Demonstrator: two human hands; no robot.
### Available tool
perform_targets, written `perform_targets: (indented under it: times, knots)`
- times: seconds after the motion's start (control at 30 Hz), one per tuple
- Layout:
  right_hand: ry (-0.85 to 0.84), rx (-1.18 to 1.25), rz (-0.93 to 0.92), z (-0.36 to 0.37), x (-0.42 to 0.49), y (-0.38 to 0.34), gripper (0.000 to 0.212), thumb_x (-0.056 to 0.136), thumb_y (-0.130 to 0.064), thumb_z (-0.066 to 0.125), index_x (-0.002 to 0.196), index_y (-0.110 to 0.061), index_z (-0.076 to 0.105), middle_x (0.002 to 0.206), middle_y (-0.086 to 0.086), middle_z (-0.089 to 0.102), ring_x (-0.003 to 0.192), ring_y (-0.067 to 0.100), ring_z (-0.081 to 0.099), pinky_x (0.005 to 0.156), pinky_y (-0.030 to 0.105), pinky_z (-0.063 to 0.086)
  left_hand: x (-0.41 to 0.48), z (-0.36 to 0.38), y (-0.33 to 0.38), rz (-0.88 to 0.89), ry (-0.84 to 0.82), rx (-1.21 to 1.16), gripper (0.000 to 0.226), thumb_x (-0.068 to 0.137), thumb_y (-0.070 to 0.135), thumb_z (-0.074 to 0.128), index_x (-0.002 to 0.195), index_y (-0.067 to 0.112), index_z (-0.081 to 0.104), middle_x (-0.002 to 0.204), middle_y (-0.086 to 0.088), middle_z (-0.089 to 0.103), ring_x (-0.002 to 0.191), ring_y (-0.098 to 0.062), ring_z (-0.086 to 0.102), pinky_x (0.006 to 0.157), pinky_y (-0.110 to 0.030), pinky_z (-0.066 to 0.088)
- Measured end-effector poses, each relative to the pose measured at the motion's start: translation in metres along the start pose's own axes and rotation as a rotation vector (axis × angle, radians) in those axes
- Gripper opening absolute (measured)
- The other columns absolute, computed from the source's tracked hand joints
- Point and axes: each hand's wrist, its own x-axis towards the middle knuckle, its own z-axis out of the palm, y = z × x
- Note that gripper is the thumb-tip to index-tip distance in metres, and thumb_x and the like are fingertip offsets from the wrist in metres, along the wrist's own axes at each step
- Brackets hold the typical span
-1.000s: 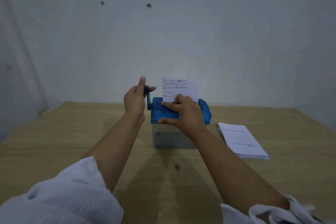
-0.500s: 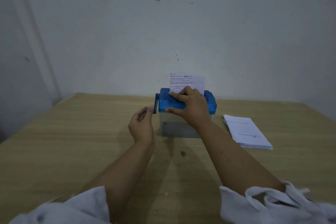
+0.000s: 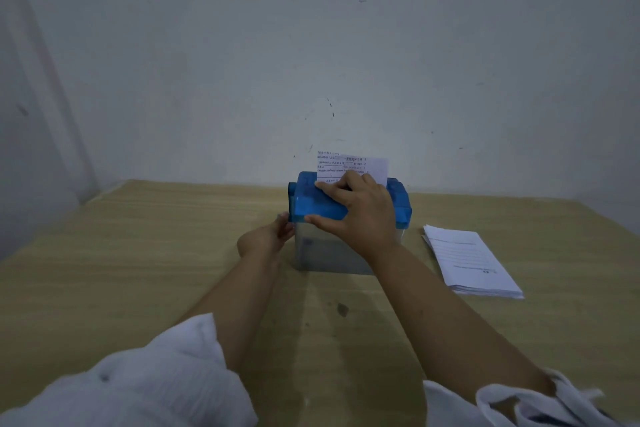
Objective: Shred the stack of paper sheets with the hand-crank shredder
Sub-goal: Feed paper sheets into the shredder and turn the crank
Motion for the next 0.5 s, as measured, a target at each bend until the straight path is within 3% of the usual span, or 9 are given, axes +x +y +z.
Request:
perform_targets:
  times: [0.1, 0.17, 0.23, 0.3, 0.37, 0.4, 0.47, 0.5]
  knots:
    - [0.026, -0.03, -0.017, 0.003, 0.0, 0.002, 0.062, 0.071, -0.067, 0.046, 0.11, -0.026, 0.07, 0.083, -0.005, 0.055, 0.074, 0.016, 0.052, 0.065, 0.026, 0.034, 0.002, 0.018, 0.013, 0.002, 0.039, 0.092, 0.016, 0.095, 0.003, 0.05, 0.099, -0.01, 0.057, 0.125, -0.024, 0.057, 0.078, -0.026, 0.066, 0.061, -0.025, 0.053]
    - [0.041, -0.056, -0.024, 0.003, 0.001, 0.001, 0.061, 0.071, -0.067, 0.045, 0.109, -0.027, 0.07, 0.083, -0.006, 0.055, 0.074, 0.016, 0.052, 0.066, 0.025, 0.033, 0.005, 0.027, 0.026, -0.009, 0.015, 0.245, 0.041, 0.098, 0.026, 0.047, 0.125, -0.005, 0.049, 0.128, -0.021, 0.056, 0.09, -0.028, 0.062, 0.081, -0.04, 0.048]
    - [0.048, -0.081, -0.025, 0.005, 0.002, 0.002, 0.061, 0.071, -0.067, 0.044, 0.108, -0.026, 0.07, 0.083, -0.006, 0.055, 0.074, 0.016, 0.053, 0.066, 0.025, 0.032, 0.013, 0.033, 0.04, -0.07, -0.064, 0.5, 0.081, 0.087, 0.065, 0.042, 0.141, 0.005, 0.035, 0.136, -0.021, 0.05, 0.117, -0.033, 0.051, 0.105, -0.058, 0.025]
    - [0.055, -0.099, -0.031, 0.006, 0.002, 0.003, 0.06, 0.072, -0.067, 0.044, 0.108, -0.026, 0.07, 0.083, -0.006, 0.055, 0.073, 0.015, 0.053, 0.065, 0.025, 0.031, 0.015, 0.042, 0.052, -0.124, -0.144, 0.741, 0.104, 0.073, 0.082, 0.039, 0.146, 0.008, 0.028, 0.143, -0.023, 0.04, 0.135, -0.037, 0.033, 0.108, -0.063, 0.012]
    - [0.056, -0.105, -0.04, 0.006, 0.002, 0.004, 0.06, 0.072, -0.067, 0.045, 0.108, -0.026, 0.07, 0.083, -0.006, 0.055, 0.073, 0.015, 0.052, 0.065, 0.025, 0.03, 0.013, 0.05, 0.057, -0.132, -0.17, 0.851, 0.101, 0.075, 0.077, 0.045, 0.145, 0.007, 0.028, 0.136, -0.025, 0.045, 0.13, -0.039, 0.038, 0.104, -0.059, 0.023]
    - [0.056, -0.11, -0.044, 0.007, 0.002, 0.004, 0.06, 0.072, -0.067, 0.046, 0.109, -0.026, 0.07, 0.083, -0.006, 0.055, 0.073, 0.015, 0.052, 0.065, 0.025, 0.03, 0.01, 0.052, 0.06, -0.119, -0.182, 0.872, 0.089, 0.079, 0.07, 0.049, 0.14, 0.006, 0.035, 0.12, -0.023, 0.054, 0.113, -0.038, 0.049, 0.093, -0.052, 0.035]
    - [0.054, -0.123, -0.042, 0.008, 0.002, 0.004, 0.06, 0.072, -0.067, 0.045, 0.109, -0.026, 0.07, 0.084, -0.006, 0.055, 0.074, 0.015, 0.052, 0.066, 0.025, 0.031, 0.006, 0.055, 0.06, -0.083, -0.202, 0.864, 0.055, 0.086, 0.054, 0.056, 0.115, 0.008, 0.046, 0.085, -0.012, 0.052, 0.077, -0.028, 0.051, 0.065, -0.037, 0.035]
    - [0.052, -0.125, -0.039, 0.008, 0.002, 0.005, 0.06, 0.072, -0.067, 0.045, 0.109, -0.026, 0.07, 0.084, -0.006, 0.055, 0.074, 0.015, 0.052, 0.066, 0.025, 0.031, 0.006, 0.055, 0.059, -0.081, -0.197, 0.837, 0.046, 0.088, 0.048, 0.058, 0.105, 0.007, 0.047, 0.081, -0.01, 0.05, 0.073, -0.026, 0.05, 0.065, -0.037, 0.036]
